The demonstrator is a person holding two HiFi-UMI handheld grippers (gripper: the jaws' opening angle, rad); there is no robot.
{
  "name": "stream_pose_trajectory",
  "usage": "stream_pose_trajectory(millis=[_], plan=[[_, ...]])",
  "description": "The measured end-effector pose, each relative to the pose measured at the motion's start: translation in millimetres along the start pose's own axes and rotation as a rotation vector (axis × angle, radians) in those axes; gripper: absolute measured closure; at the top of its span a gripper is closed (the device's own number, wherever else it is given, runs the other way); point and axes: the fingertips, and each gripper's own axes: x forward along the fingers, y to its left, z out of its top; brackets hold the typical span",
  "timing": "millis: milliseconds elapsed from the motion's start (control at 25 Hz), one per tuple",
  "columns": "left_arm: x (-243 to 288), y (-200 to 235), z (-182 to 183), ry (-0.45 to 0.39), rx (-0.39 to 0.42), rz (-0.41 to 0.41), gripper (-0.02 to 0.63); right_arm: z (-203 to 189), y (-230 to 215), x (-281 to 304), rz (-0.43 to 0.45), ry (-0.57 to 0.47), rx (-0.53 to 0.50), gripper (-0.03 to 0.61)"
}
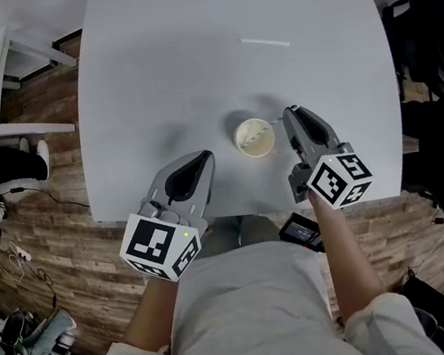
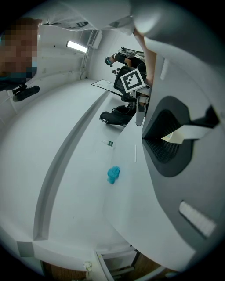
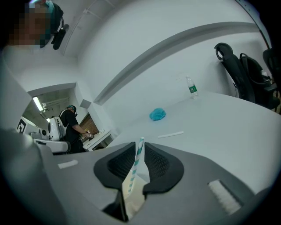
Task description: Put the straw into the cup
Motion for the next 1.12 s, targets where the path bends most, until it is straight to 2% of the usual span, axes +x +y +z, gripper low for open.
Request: stream_pose_trajectory(millis=[320, 840, 1120], plan=[[-2.7, -0.4, -0.4, -0.006, 0.007, -0.002, 0.595, -3.5, -3.7, -3.2, -0.029, 0.011, -0.011, 0.464], [-10.4, -15.0, 7.7, -0.028, 0.03, -0.008, 0.595, 3.5, 4.0, -23.6, -0.03, -0.012, -0.016, 0.463], [-25.0, -21.8, 8.3, -0.031, 0.048, -0.009, 0.595, 10.1, 22.9, -41.4, 0.009, -0.051, -0.034, 0.571]])
